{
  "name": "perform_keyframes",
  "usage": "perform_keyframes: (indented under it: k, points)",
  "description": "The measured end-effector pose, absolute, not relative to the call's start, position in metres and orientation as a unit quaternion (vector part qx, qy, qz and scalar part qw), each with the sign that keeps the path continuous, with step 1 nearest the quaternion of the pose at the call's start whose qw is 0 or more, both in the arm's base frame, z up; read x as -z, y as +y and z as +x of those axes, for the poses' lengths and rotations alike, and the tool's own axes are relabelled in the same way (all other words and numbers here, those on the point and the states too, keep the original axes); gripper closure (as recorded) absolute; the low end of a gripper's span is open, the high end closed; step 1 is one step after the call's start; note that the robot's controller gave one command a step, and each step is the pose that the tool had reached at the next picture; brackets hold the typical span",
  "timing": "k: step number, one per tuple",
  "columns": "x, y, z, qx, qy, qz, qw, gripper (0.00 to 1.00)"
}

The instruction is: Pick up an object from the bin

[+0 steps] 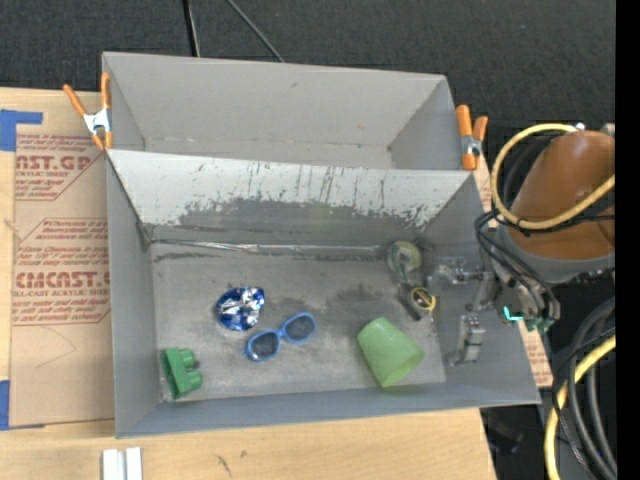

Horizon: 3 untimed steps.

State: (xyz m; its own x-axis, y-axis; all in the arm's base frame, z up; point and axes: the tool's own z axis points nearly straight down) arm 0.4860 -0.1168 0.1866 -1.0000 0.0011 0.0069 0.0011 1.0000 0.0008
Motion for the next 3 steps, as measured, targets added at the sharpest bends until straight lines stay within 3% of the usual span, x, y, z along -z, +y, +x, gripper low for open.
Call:
perform_keyframes:
  k: [1,2,3]
  points:
    - [-0.076,-0.054,0.487,0.001,-0.992,0.125,-0.002,0.00]
    - [-0.079,-0.055,0.487,0.000,-0.992,0.124,-0.001,1.00]
    - [-0.232,-0.055,0.517,-0.001,-0.993,0.118,-0.005,1.00]
